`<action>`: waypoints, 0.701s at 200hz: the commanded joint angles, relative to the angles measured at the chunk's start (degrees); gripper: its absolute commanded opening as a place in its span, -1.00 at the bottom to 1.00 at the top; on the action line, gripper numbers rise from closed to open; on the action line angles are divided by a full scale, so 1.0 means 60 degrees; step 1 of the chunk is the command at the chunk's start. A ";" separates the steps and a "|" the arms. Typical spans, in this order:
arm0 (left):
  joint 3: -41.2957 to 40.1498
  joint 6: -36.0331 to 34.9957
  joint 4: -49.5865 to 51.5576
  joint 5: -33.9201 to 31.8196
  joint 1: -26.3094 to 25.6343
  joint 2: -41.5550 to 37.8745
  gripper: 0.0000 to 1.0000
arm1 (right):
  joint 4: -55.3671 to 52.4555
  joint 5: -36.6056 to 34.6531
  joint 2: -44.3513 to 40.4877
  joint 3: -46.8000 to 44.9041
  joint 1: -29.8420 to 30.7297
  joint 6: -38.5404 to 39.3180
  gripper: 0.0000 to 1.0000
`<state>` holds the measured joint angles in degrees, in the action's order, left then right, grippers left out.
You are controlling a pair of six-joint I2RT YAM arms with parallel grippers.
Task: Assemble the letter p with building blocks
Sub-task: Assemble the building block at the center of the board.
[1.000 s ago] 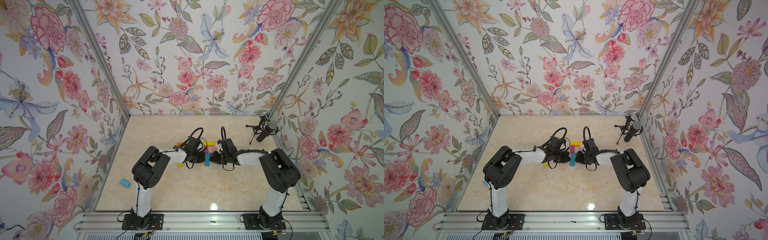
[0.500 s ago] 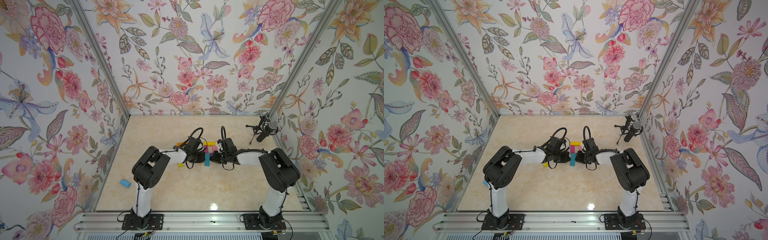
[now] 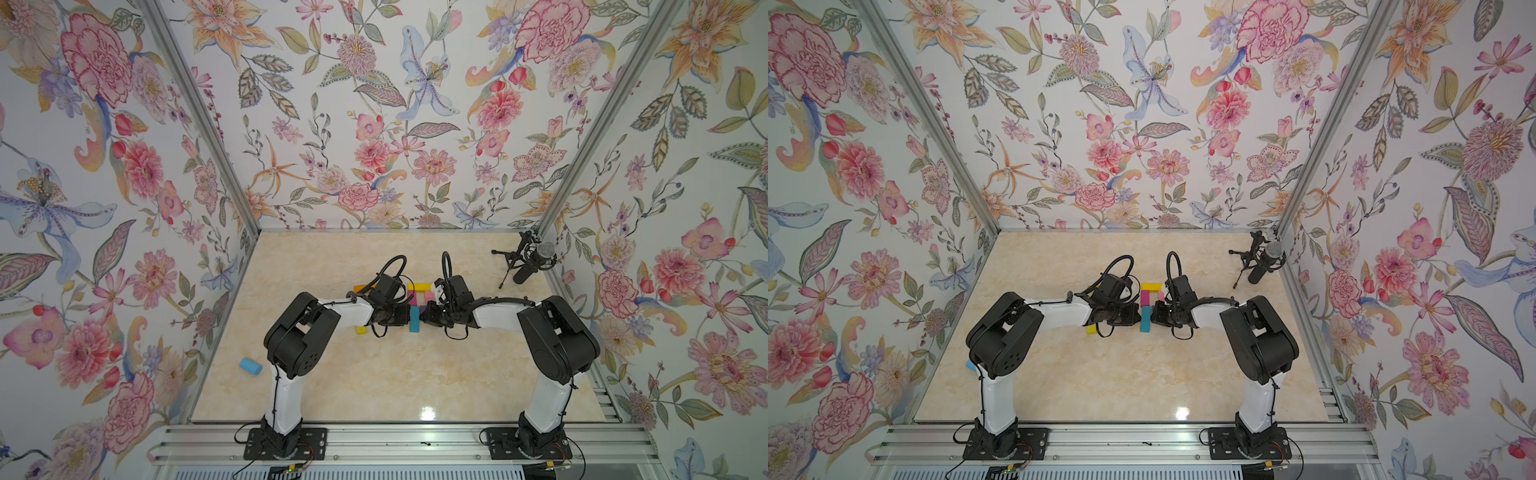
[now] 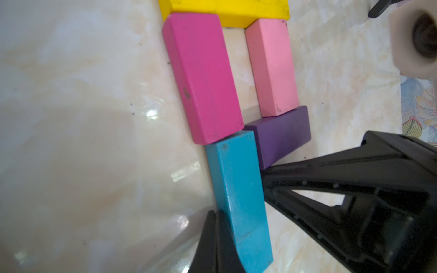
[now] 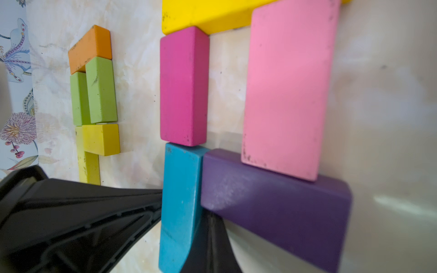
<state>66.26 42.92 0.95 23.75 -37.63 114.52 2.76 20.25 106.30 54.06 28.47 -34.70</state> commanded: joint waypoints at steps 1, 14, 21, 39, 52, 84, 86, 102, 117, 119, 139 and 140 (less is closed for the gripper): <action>-0.0120 -0.0012 0.0559 -0.0026 -0.0219 0.0088 -1.00 | -0.0394 -0.0079 0.0345 0.0097 0.0033 0.0091 -1.00; -0.0105 -0.0016 0.0574 -0.0018 -0.0230 0.0058 -1.00 | -0.0396 -0.0086 0.0345 0.0115 0.0057 0.0097 -1.00; -0.0087 -0.0019 0.0574 -0.0021 -0.0249 0.0053 -1.00 | -0.0388 -0.0079 0.0345 0.0131 0.0054 0.0098 -1.00; -0.0072 -0.0032 0.0603 -0.0021 -0.0262 0.0042 -1.00 | -0.0395 -0.0054 0.0377 0.0188 0.0064 0.0093 -1.00; -0.0060 -0.0047 0.0633 -0.0048 -0.0284 0.0008 -1.00 | -0.0391 -0.0050 0.0392 0.0203 0.0075 0.0097 -1.00; -0.0087 -0.0062 0.0658 -0.0058 -0.0291 -0.0057 -1.00 | -0.0388 -0.0049 0.0418 0.0255 0.0103 0.0084 -1.00; -0.0090 -0.0063 0.0661 -0.0064 -0.0284 -0.0076 -1.00 | -0.0388 -0.0046 0.0418 0.0260 0.0093 0.0092 -1.00; -0.0065 -0.0099 0.0725 -0.0148 -0.0291 -0.0061 -1.00 | -0.0392 -0.0031 0.0420 0.0262 0.0100 0.0092 -1.00; 0.0030 -0.0143 0.0815 -0.0166 -0.0291 0.0001 -1.00 | -0.0402 -0.0035 0.0382 0.0237 0.0113 0.0080 -1.00; 0.0031 -0.0131 0.0810 -0.0161 -0.0291 0.0008 -1.00 | -0.0402 -0.0032 0.0376 0.0226 0.0110 0.0084 -1.00; -0.0019 -0.0106 0.0760 -0.0141 -0.0291 -0.0066 -1.00 | -0.0402 -0.0050 0.0359 0.0189 0.0109 0.0083 -1.00; -0.0023 -0.0107 0.0755 -0.0145 -0.0291 -0.0077 -1.00 | -0.0402 -0.0050 0.0359 0.0189 0.0107 0.0084 -1.00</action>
<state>66.41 42.85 1.45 23.18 -37.89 114.43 2.17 20.10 106.65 54.83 28.47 -34.72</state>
